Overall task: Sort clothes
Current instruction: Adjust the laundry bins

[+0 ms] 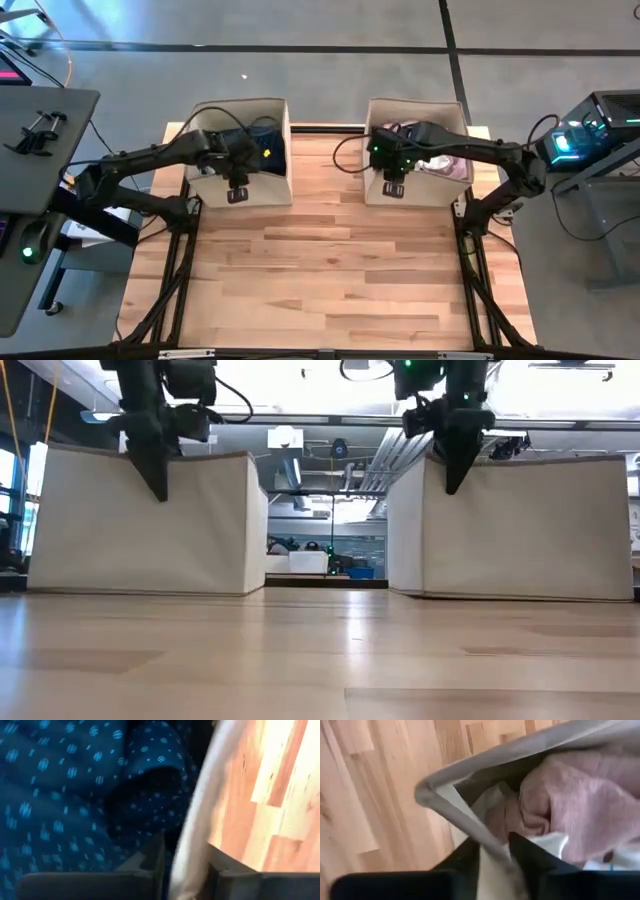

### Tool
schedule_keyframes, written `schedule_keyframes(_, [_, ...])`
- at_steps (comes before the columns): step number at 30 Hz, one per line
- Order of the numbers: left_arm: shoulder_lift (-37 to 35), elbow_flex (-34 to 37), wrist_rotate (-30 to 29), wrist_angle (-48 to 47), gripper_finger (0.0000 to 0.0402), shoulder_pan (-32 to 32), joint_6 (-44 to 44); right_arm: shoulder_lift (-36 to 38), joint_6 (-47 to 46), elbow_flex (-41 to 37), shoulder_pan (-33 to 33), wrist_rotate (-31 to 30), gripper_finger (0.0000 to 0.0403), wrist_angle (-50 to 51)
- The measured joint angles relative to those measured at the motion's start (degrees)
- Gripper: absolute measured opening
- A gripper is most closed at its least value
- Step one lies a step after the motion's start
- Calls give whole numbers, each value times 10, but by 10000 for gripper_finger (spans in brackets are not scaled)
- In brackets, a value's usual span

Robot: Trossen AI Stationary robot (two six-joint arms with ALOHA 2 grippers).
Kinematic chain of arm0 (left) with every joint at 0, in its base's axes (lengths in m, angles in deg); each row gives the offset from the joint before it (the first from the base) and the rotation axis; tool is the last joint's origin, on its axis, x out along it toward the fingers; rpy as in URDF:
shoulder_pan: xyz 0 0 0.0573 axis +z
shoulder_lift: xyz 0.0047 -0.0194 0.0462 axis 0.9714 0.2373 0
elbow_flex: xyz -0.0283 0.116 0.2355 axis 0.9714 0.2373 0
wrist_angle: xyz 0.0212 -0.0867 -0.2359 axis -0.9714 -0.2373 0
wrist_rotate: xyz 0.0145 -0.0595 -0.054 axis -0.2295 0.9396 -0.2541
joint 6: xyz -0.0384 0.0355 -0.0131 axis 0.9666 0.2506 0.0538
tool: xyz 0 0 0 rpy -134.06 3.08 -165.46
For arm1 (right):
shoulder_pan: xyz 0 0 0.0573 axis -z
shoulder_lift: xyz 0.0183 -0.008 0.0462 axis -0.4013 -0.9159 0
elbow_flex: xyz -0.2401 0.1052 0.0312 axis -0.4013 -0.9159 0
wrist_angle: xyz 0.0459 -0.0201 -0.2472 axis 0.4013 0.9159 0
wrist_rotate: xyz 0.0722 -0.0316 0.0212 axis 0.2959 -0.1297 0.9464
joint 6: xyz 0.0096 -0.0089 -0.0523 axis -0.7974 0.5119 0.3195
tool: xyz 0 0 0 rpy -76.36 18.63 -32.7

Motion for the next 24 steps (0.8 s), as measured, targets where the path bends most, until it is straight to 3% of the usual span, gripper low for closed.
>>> schedule_keyframes(3, [-20,-26,10,-35,99,-1,63,2,-58,35,-5,12,137,24])
schedule_keyframes(7, [-62,-78,67,-74,131,-6,147,40,-116,96,-40,-23,158,2])
schedule_keyframes(14, [-147,-163,87,-36,139,-20,249,157,-206,163,-130,-80,140,-28])
schedule_keyframes(24, [-230,-186,67,144,140,-20,290,335,-312,125,-278,-90,99,-54])
